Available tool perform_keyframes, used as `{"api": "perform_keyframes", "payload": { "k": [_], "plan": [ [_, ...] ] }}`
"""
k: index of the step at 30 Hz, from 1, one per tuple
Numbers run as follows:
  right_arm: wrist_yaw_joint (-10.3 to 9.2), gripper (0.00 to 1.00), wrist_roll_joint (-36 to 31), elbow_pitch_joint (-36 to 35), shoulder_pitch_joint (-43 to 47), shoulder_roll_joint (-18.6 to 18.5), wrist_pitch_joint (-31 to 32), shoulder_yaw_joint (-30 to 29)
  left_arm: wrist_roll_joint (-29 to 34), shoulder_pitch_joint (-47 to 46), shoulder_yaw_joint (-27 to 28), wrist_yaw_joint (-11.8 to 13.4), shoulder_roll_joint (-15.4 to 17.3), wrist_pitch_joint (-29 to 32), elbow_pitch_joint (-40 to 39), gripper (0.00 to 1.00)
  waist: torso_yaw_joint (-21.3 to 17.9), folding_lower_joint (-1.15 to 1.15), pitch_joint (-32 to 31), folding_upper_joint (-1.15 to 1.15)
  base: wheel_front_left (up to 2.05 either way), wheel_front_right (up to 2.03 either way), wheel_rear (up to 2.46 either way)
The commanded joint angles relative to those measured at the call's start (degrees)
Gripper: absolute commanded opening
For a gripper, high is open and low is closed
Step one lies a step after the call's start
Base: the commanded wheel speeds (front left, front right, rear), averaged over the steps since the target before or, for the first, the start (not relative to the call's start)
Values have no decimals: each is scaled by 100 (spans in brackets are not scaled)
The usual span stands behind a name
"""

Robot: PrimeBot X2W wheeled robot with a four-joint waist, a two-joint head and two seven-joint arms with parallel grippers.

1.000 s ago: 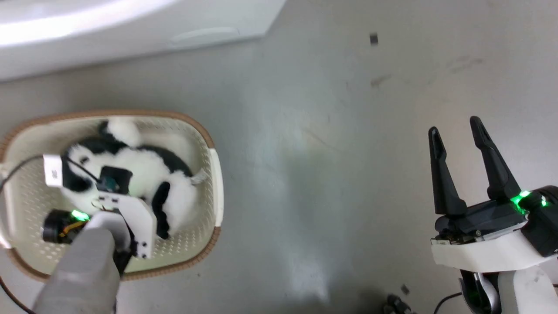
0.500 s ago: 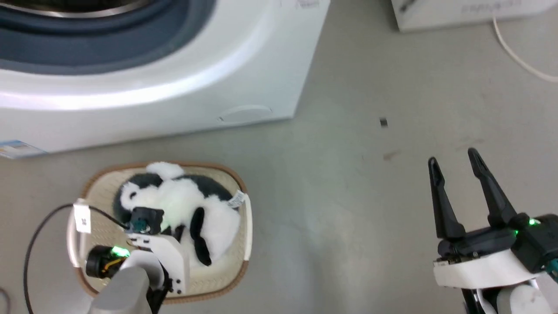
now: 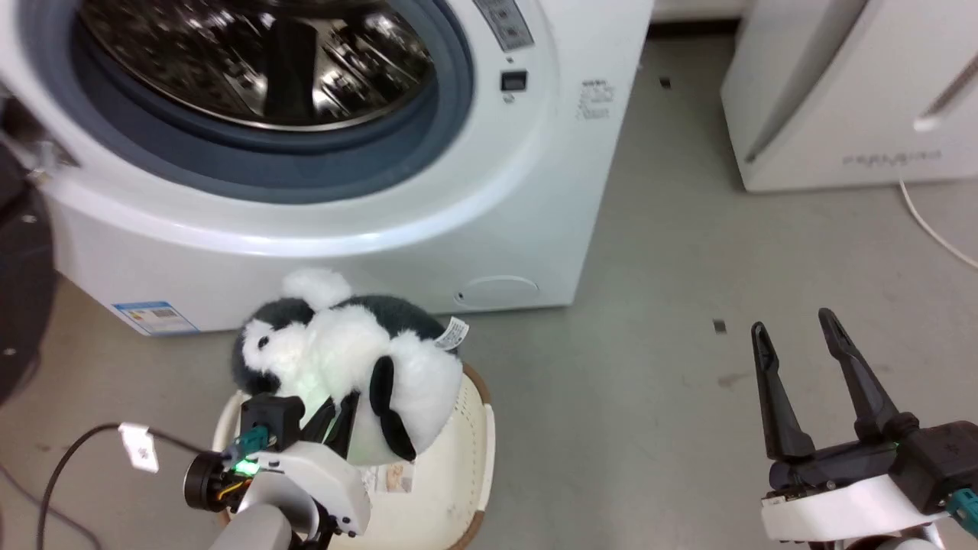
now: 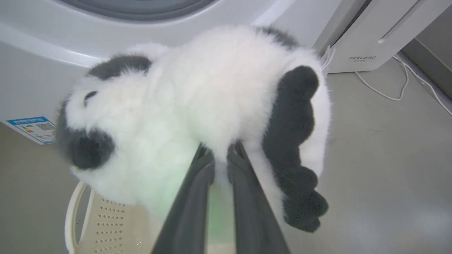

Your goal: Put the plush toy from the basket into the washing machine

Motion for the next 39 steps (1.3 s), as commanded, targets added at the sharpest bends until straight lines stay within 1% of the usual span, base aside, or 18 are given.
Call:
{"api": "perform_keyframes", "payload": {
  "k": [1,3,5,9,13,18,22,27,28,29,30,35,39],
  "plan": [
    [-5,100,-41,-23,85,-1,-26,41,106,220,173,63,0,-33,-396,0,154,1,-228,0,0,0,0],
    [-5,100,-45,-56,130,-1,-26,49,213,418,345,98,-23,-33,-825,0,186,1,-298,0,0,0,0],
    [-5,100,-59,-72,173,-1,-26,55,187,604,620,112,-123,-33,-1249,0,200,1,-339,0,0,0,0],
    [-5,100,-82,-101,197,-1,-26,58,374,808,1006,88,-220,-33,-2078,0,188,1,-345,0,0,0,0],
    [-5,100,-63,-175,152,-1,-26,95,550,836,1331,39,-299,-33,-2786,0,122,1,-222,0,0,0,0],
    [-5,100,-23,-289,36,-1,-26,133,647,594,1687,-18,-272,-33,-3332,0,-50,1,114,0,0,0,0],
    [-5,100,21,-400,-97,-1,-26,135,631,101,1911,-58,-150,-33,-3466,0,-241,1,530,0,0,0,0],
    [-5,100,117,-604,-323,-1,-26,164,563,-839,2129,-90,178,40,-3414,0,-523,1,1227,0,0,0,0],
    [-5,100,117,-604,-323,-1,-26,164,563,-839,2129,-90,178,40,-3414,0,-523,1,1227,0,0,0,0],
    [-5,100,141,-640,-373,-1,-26,177,556,-1056,2165,-97,272,92,-3389,0,-581,1,1365,0,0,0,0],
    [-5,100,225,-740,-521,-1,-26,188,577,-1758,2219,-119,590,300,-3308,0,-721,1,1785,0,0,0,0],
    [-5,100,366,-848,-710,-1,-26,226,614,-3049,2236,-149,1087,777,-2915,0,-909,1,2427,0,0,0,0],
    [-5,100,443,-920,-801,-1,-26,252,711,-4037,2093,-177,1440,1152,-2406,0,-1000,1,2869,0,0,0,0]
  ]
}}
